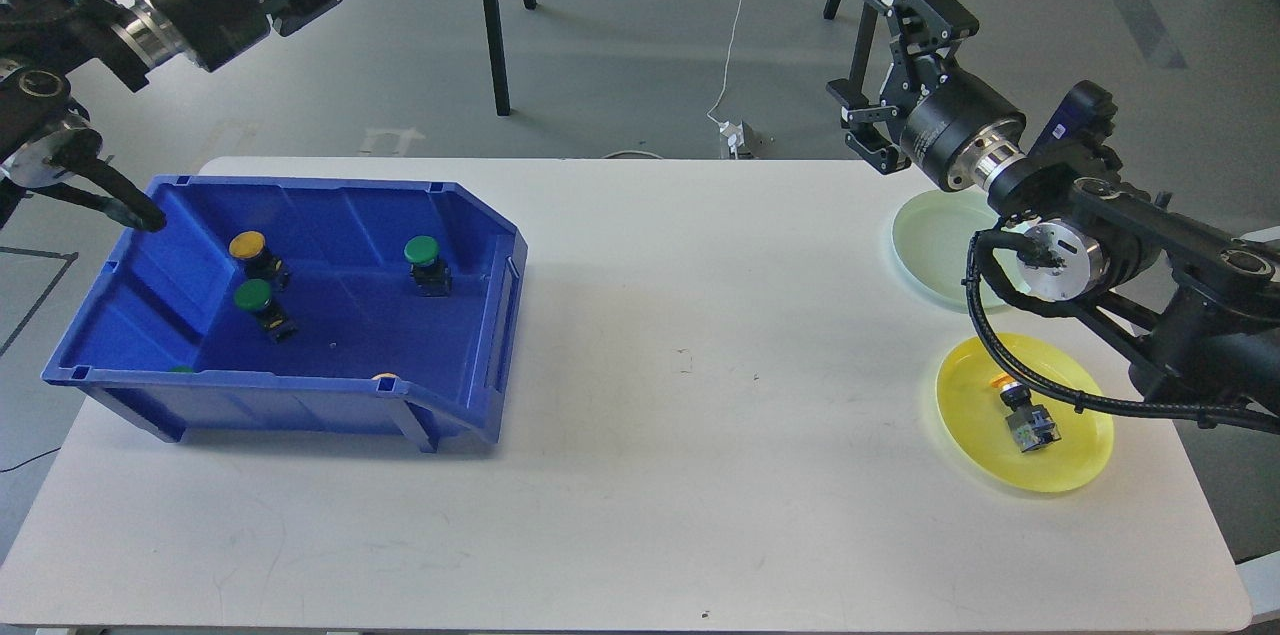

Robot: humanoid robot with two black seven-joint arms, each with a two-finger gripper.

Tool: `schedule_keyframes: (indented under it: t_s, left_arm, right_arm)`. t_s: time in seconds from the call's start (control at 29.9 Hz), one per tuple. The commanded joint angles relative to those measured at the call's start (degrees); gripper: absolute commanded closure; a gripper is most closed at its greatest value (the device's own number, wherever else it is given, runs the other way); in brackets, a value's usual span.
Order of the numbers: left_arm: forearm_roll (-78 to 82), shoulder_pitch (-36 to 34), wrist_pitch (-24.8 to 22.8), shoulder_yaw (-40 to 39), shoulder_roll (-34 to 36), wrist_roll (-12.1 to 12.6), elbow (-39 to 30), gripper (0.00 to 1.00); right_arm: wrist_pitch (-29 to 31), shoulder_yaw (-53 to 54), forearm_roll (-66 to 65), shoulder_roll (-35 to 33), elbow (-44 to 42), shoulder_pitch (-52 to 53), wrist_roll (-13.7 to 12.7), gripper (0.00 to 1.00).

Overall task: Pass button and place on color plate
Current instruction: 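Release the button and raise the right gripper away from the plate, then lower the left gripper into the bin and grasp a green-topped button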

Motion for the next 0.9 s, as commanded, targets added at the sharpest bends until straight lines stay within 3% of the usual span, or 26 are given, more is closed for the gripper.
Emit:
schedule_keyframes:
  t_s: [0.0, 0.23, 0.47, 0.67, 0.87]
  left_arm:
    - [17.49, -0.08, 0.01, 0.3, 2.1, 0.01, -7.4, 0.1]
    - [41.5, -0.87, 0.01, 10.57, 10.36, 0.01, -9.44, 0.1]
    - [61.37, 0.44, 0.01, 14.18, 20.21, 0.01, -10.05, 0.16]
    - [64.21, 5.98, 0.01, 14.45, 19.6, 0.01, -6.9, 0.15]
    - [64.12, 5.9, 0.01, 16.29, 12.84, 0.01, 1.63, 0.13]
  right_arm:
    - [0.09, 0.95, 1.93, 0.92, -0.5, -0.19, 0.0, 0.01]
    - [0.09, 1.3, 1.93, 0.57, -0.5, -2.74, 0.0, 0.01]
    - [0.18, 3.24, 1.93, 0.74, -0.59, -5.64, 0.0, 0.01]
    - [0.18, 3.24, 1.93, 1.01, -0.94, -5.9, 0.0, 0.01]
    - [0.18, 3.33, 1.93, 0.92, -1.03, -6.78, 0.0, 0.01]
